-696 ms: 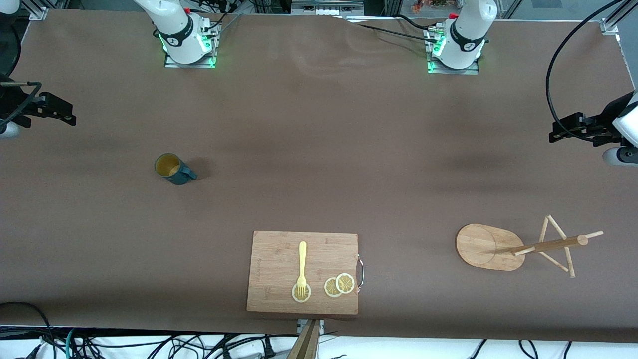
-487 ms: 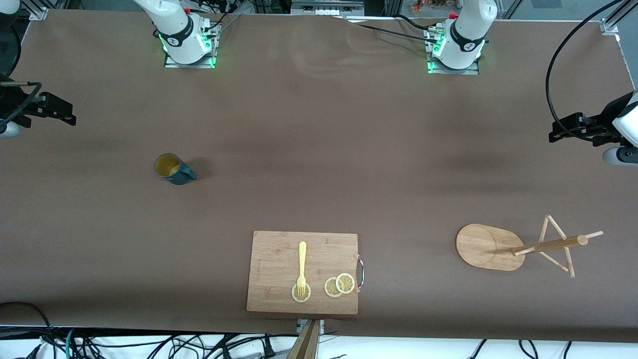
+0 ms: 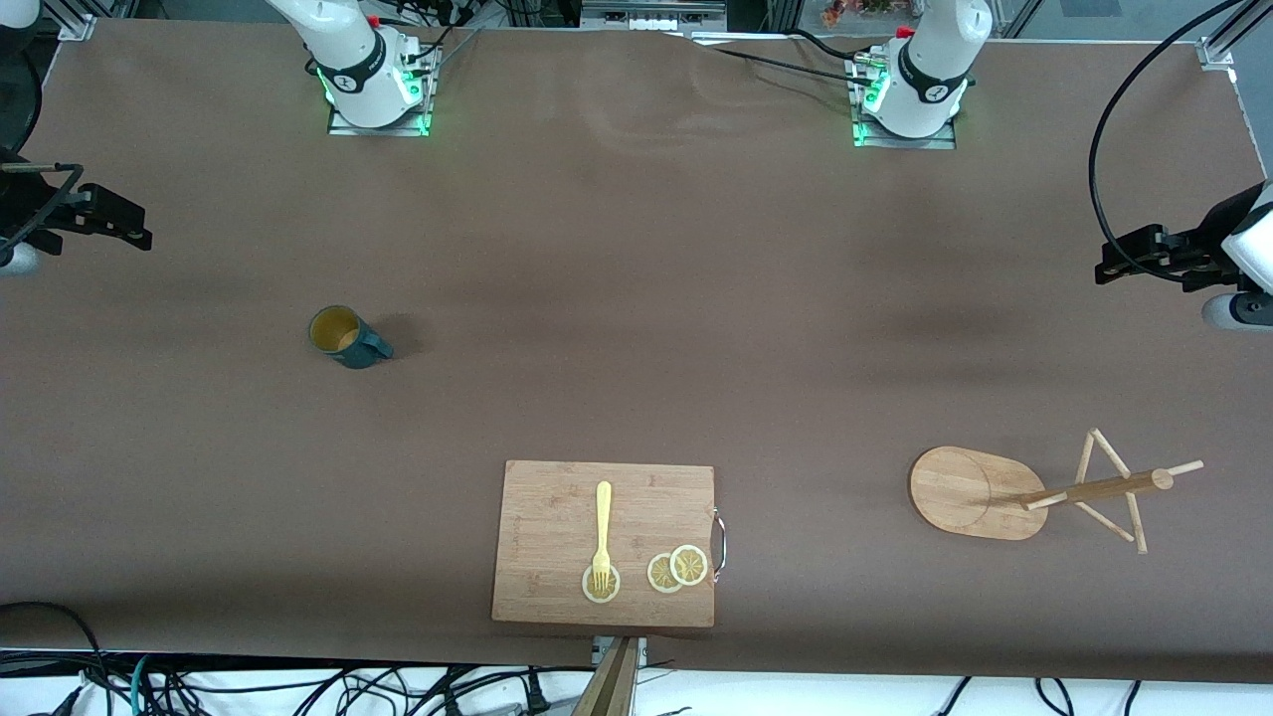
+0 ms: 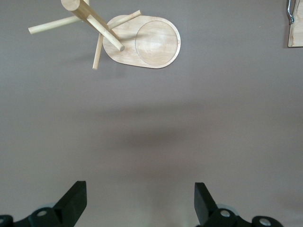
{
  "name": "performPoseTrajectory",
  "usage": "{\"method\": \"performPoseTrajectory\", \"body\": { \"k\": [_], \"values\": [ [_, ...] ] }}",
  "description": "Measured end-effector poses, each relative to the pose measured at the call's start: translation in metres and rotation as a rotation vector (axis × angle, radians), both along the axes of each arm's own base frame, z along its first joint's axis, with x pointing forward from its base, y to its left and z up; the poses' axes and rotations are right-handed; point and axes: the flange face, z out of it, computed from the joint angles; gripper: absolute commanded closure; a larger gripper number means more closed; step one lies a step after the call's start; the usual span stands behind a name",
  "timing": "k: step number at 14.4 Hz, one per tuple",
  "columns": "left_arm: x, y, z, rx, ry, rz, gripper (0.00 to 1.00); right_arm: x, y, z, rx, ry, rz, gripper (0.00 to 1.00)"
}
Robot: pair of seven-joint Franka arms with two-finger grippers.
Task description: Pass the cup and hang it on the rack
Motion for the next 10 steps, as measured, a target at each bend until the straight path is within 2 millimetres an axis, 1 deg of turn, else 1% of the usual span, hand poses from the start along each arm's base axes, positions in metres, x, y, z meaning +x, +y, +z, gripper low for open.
{"method": "performPoseTrajectory", "body": {
  "k": [10],
  "values": [
    [0.0001, 0.0000, -0.0003, 0.000, 0.000, 0.000, 0.00, -0.0010, 0.0002, -0.0007, 0.000, 0.008, 0.000, 0.00]
  ]
}}
